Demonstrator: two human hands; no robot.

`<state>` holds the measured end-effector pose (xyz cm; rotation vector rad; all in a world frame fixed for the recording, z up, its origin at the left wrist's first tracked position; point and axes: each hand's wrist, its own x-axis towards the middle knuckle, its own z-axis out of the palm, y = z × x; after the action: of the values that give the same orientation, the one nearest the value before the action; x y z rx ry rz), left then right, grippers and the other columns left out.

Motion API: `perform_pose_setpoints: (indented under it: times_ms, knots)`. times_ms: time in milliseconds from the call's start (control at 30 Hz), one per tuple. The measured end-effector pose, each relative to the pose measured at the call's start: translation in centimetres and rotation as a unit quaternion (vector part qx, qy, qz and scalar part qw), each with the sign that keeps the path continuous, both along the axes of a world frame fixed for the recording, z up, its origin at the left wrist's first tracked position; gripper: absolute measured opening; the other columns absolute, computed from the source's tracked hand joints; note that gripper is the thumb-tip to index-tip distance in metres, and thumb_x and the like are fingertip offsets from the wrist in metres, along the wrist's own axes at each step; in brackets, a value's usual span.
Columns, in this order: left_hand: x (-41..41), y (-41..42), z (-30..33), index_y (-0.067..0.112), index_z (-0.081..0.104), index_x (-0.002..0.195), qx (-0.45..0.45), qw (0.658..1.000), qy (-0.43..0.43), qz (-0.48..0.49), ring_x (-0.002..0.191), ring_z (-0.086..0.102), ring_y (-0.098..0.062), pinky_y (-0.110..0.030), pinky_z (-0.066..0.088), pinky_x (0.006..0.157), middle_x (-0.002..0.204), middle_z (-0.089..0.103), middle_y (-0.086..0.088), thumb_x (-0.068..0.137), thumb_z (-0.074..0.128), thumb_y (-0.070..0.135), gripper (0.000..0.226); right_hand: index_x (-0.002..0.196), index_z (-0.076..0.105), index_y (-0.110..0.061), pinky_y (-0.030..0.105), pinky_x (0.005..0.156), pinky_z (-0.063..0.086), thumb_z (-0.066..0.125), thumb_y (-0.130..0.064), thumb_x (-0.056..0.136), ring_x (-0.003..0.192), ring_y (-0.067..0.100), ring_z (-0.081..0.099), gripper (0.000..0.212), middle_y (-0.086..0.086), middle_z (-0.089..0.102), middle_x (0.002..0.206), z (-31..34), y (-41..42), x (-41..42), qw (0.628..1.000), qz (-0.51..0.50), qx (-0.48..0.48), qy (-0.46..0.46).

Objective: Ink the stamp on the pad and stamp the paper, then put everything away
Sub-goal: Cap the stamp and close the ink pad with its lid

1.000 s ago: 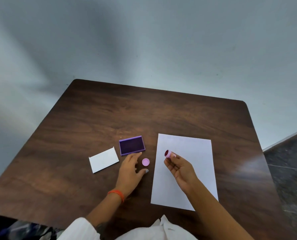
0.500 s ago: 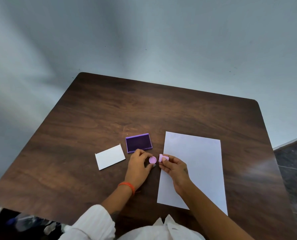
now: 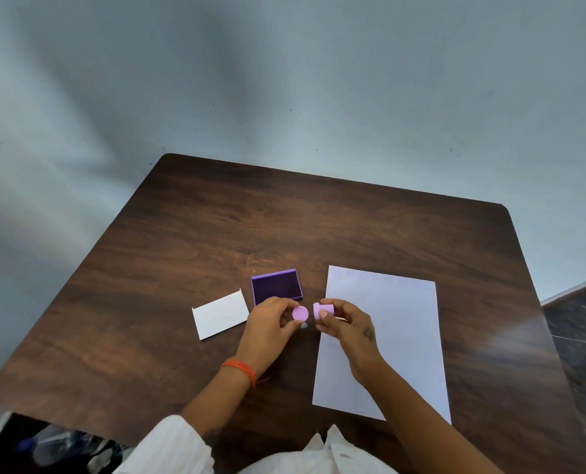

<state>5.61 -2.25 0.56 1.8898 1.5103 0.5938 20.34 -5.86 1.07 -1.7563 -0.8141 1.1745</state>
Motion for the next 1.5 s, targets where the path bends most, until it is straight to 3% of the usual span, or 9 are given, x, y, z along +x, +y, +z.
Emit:
perform_pose_setpoints:
  times_ms: [167, 467, 1000, 1167, 1300, 1400, 1500]
  knots:
    - [0.1, -0.2, 0.7, 0.018, 0.064, 0.106, 0.013, 1.000, 0.004, -0.012, 0.091, 0.056, -0.007, -0.017, 0.040, 0.086, 0.108, 0.069, -0.004, 0.079, 0.069, 0.025, 0.029, 0.100, 0.063, -0.023, 0.016, 0.074, 0.050, 0.070, -0.030, 0.078, 0.086, 0.012, 0.062, 0.024, -0.002, 0.066, 0.100, 0.5, 0.0, -0.3, 0.998, 0.043, 0.033, -0.030]
    - [0.3, -0.6, 1.9, 0.019, 0.065, 0.102, 0.010, 1.000, -0.023, -0.005, 0.083, 0.054, -0.005, -0.003, 0.034, 0.075, 0.102, 0.069, -0.003, 0.075, 0.072, 0.024, 0.028, 0.106, 0.064, -0.014, 0.031, 0.086, 0.053, 0.069, -0.027, 0.079, 0.095, 0.019, 0.063, 0.030, 0.007, 0.068, 0.107, 1.1, -0.3, -0.1, 0.995, 0.073, 0.054, -0.037]
    - [0.5, -0.5, 3.1, 0.015, 0.068, 0.098, -0.004, 1.000, -0.009, -0.027, 0.078, 0.055, -0.006, -0.005, 0.037, 0.072, 0.098, 0.070, -0.005, 0.074, 0.074, 0.027, 0.027, 0.098, 0.068, -0.018, 0.019, 0.075, 0.053, 0.070, -0.029, 0.078, 0.089, 0.018, 0.065, 0.022, 0.001, 0.071, 0.095, 1.2, 0.0, 1.0, 0.988, 0.143, 0.045, -0.016]
    - [0.3, -0.4, 3.4, 0.016, 0.068, 0.096, 0.005, 0.999, -0.008, -0.036, 0.078, 0.055, -0.006, -0.003, 0.036, 0.071, 0.096, 0.070, -0.004, 0.075, 0.072, 0.029, 0.025, 0.096, 0.069, -0.014, 0.030, 0.082, 0.058, 0.067, -0.028, 0.081, 0.086, 0.023, 0.069, 0.021, 0.011, 0.072, 0.096, 1.0, 0.1, 0.9, 0.991, 0.132, 0.022, 0.026]
    - [0.0, -0.5, 3.4, 0.016, 0.068, 0.096, 0.006, 0.999, -0.010, -0.043, 0.077, 0.055, -0.004, -0.003, 0.036, 0.070, 0.096, 0.071, -0.004, 0.075, 0.072, 0.030, 0.026, 0.095, 0.068, -0.014, 0.021, 0.072, 0.058, 0.063, -0.034, 0.082, 0.079, 0.019, 0.071, 0.025, 0.008, 0.072, 0.093, 1.5, 0.1, 0.7, 0.990, 0.127, 0.001, 0.056]
    - [-0.3, -0.5, 3.4, 0.017, 0.068, 0.097, 0.007, 0.999, -0.011, -0.039, 0.075, 0.054, -0.002, -0.002, 0.037, 0.068, 0.096, 0.071, -0.003, 0.074, 0.073, 0.030, 0.027, 0.106, 0.063, -0.018, 0.026, 0.081, 0.057, 0.069, -0.030, 0.079, 0.091, 0.020, 0.068, 0.030, 0.002, 0.069, 0.101, 1.7, -0.1, 1.0, 0.989, 0.131, 0.024, 0.060]
    - [-0.2, -0.5, 3.4, 0.017, 0.068, 0.096, 0.009, 0.999, -0.006, -0.040, 0.074, 0.053, -0.001, -0.001, 0.035, 0.068, 0.096, 0.071, -0.003, 0.073, 0.074, 0.030, 0.027, 0.102, 0.066, -0.017, 0.028, 0.085, 0.054, 0.069, -0.025, 0.079, 0.093, 0.022, 0.066, 0.025, 0.005, 0.070, 0.100, 1.6, -0.2, 1.1, 0.989, 0.139, 0.040, 0.043]
